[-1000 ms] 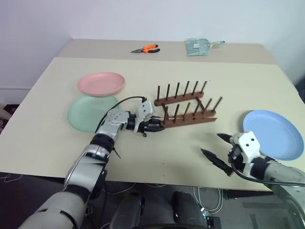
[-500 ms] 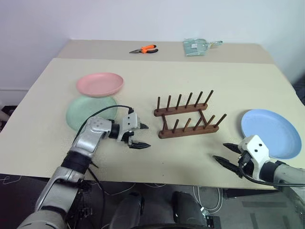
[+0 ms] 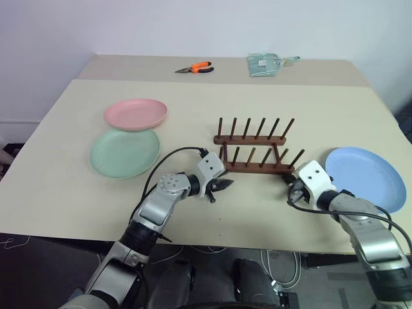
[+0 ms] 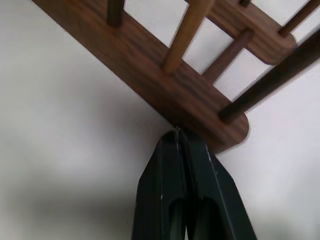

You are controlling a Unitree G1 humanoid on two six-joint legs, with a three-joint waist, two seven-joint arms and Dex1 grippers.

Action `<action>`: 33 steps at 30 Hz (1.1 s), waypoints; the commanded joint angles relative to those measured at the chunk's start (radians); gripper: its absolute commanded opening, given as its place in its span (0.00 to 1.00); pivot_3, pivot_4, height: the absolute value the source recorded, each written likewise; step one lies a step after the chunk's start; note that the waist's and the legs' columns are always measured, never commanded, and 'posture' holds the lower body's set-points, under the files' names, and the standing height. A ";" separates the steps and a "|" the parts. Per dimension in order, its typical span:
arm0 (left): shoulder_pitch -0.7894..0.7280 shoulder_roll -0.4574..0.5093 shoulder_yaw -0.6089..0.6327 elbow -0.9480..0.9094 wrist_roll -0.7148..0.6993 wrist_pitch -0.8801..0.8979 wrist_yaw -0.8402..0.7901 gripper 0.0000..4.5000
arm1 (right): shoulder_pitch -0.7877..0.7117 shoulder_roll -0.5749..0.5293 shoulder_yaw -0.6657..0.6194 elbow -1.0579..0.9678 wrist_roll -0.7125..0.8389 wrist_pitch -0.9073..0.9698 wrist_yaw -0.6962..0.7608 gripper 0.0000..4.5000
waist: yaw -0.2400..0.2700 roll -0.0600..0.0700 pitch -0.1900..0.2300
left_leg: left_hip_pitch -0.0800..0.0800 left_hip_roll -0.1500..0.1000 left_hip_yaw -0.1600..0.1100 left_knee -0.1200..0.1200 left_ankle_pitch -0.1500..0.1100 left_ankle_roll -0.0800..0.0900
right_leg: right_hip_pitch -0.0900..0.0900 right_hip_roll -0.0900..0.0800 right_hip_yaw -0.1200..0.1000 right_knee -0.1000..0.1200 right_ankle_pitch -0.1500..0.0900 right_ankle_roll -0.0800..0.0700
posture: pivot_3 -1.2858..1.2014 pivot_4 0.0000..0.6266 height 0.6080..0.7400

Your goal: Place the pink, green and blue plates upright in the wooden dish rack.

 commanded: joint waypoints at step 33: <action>-0.307 -0.109 1.166 -0.238 -0.579 0.505 1.036 1.00 | -0.114 0.020 0.026 -0.128 0.126 -0.021 0.196 0.95 | -0.015 -0.008 0.003 | -0.003 -0.001 -0.004 0.001 0.001 -0.003 | -0.001 0.000 -0.001 -0.001 0.001 0.004 | 0.52 0.24 1.00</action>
